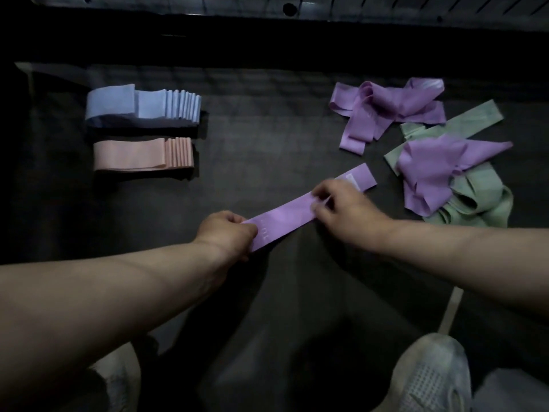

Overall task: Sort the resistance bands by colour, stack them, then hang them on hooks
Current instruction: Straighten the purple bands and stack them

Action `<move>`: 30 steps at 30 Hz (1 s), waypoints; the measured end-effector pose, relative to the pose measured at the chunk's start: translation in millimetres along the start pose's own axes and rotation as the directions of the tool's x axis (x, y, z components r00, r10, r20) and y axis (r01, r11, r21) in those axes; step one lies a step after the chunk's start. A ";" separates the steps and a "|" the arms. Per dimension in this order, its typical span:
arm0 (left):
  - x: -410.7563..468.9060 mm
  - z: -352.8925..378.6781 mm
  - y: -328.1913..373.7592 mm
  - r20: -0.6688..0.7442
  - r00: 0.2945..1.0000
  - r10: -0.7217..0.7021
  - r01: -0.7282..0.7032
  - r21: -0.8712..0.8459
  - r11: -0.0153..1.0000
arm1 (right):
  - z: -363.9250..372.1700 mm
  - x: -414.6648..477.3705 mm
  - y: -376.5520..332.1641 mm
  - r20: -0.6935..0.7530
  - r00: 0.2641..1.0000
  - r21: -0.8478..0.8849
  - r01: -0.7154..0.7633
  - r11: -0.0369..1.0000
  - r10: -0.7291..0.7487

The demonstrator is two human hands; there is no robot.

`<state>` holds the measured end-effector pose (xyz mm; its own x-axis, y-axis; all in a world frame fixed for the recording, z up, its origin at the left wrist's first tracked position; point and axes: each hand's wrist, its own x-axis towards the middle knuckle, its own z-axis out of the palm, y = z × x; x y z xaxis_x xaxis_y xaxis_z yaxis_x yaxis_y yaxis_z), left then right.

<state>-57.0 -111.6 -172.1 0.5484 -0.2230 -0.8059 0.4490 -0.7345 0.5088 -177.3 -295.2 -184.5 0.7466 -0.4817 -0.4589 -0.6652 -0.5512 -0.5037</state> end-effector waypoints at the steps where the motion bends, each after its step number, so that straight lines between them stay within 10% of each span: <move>1: 1.2 -3.4 -2.0 -0.013 1.000 -0.001 0.001 -0.015 1.000 | -6.5 11.4 8.2 -0.138 0.985 -0.005 -0.109 0.994 0.107; 6: 6.3 -26.5 -12.6 -0.035 0.999 -0.024 0.021 -0.083 0.996 | -41.2 43.6 40.2 -0.201 0.809 -0.072 -0.574 0.816 0.552; 30: 22.2 -75.8 -30.3 -0.165 0.984 -0.062 0.035 -0.160 0.987 | -8.1 0.6 26.9 0.032 0.917 0.234 -0.394 0.889 0.398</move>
<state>-4.9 -45.8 -182.5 0.6285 -0.0686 -0.7748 0.5749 -0.6299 0.5222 -194.7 -315.9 -192.4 0.4190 -0.6394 -0.6446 -0.8880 -0.1404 -0.4379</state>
